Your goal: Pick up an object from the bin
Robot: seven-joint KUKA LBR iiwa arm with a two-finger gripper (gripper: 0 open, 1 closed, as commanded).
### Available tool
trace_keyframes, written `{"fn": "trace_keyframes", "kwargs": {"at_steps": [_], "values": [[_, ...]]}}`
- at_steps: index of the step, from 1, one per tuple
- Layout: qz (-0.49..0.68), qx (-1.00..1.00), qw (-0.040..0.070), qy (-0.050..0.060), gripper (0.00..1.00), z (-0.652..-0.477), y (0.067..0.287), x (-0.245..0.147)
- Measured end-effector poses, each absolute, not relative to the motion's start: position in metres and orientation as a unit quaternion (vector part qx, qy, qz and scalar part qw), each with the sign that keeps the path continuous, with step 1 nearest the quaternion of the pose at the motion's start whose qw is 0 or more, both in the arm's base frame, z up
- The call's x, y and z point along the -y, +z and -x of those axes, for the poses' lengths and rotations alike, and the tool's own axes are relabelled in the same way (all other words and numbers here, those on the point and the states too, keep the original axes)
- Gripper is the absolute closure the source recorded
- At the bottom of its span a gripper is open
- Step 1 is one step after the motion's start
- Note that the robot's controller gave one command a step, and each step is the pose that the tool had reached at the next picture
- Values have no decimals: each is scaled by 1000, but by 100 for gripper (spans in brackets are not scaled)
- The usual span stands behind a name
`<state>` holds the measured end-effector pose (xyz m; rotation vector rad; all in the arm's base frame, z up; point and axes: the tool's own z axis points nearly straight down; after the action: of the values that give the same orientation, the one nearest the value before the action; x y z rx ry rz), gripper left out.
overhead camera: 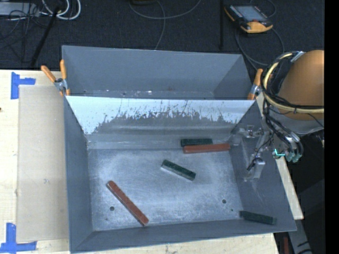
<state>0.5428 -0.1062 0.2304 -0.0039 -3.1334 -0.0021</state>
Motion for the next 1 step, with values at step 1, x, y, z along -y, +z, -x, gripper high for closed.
{"fn": "trace_keyframes", "kwargs": {"at_steps": [1], "values": [[10,1000,4,-2,0,-564,134,52]]}}
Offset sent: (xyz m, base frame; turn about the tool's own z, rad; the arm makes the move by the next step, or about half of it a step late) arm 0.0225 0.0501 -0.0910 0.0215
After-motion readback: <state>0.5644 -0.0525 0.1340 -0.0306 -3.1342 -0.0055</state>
